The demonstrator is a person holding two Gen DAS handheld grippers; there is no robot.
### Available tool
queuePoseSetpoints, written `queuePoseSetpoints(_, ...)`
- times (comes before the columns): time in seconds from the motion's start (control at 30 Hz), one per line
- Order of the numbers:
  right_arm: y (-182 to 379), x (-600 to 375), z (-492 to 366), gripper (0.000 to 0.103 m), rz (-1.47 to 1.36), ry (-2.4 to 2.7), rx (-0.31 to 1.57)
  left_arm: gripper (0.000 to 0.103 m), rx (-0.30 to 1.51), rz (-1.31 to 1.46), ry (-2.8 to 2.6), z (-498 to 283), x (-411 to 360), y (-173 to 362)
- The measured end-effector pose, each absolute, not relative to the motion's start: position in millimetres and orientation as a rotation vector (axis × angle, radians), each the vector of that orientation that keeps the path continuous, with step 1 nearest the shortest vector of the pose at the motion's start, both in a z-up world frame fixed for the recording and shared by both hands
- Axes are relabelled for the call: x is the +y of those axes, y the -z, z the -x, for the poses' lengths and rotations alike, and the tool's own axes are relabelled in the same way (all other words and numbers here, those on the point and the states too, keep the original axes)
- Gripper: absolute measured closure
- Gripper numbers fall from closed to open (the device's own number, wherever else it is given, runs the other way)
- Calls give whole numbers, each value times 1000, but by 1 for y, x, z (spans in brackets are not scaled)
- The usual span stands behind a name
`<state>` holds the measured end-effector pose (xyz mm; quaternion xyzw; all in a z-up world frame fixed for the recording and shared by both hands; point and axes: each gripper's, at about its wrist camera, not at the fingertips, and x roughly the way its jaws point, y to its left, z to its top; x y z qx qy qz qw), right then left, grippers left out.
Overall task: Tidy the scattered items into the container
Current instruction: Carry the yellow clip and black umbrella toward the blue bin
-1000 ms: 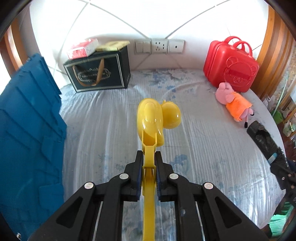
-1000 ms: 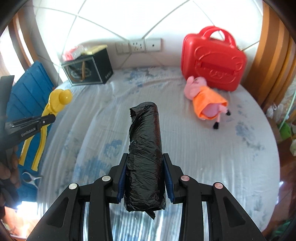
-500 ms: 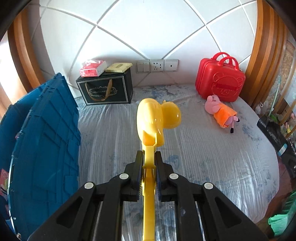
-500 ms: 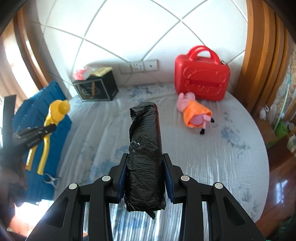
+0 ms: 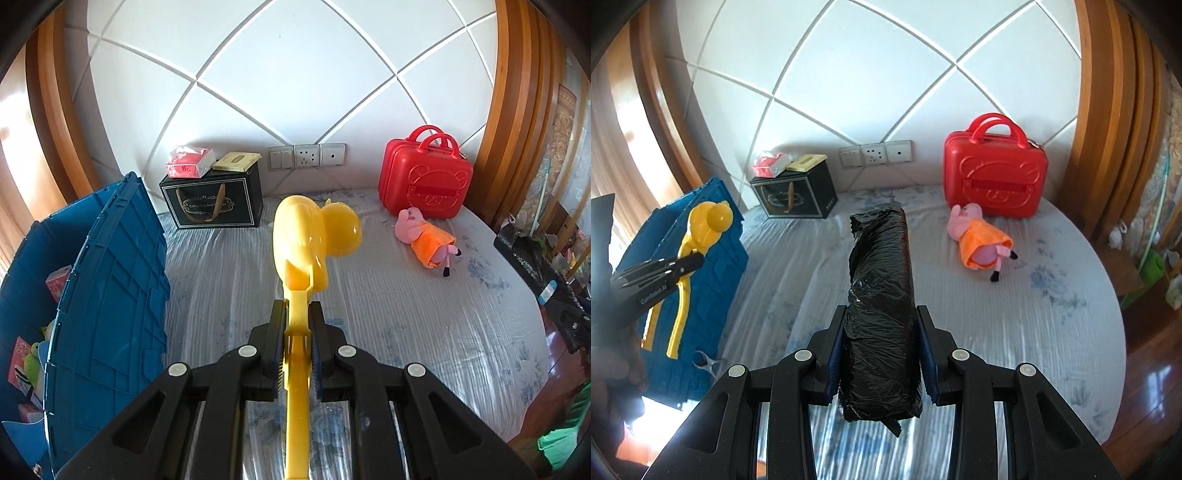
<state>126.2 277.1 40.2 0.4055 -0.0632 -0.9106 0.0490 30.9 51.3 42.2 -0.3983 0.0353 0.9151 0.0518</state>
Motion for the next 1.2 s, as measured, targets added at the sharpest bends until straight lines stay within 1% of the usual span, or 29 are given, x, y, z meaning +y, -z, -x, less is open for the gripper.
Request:
queuePoseSetpoints(0.4,-26,270,-129,69,-1257,2719,-237,91,114,1244,-2787,-48,44,-42)
queuePoseSetpoints(0.6,-30,258,-129,69,-1256,2742,-228,91,67,1217,-2784,-49,26,-47)
queuePoseSetpoints(0.8,-39,235,-124,69,-1248,2784,-245,91,67,1177,-2781,-49,-5,-57)
queuePoseSetpoints(1.2,-61,150,-133,69,-1202,2827,-288,91,71,1096,-2748,-40,-87,-84)
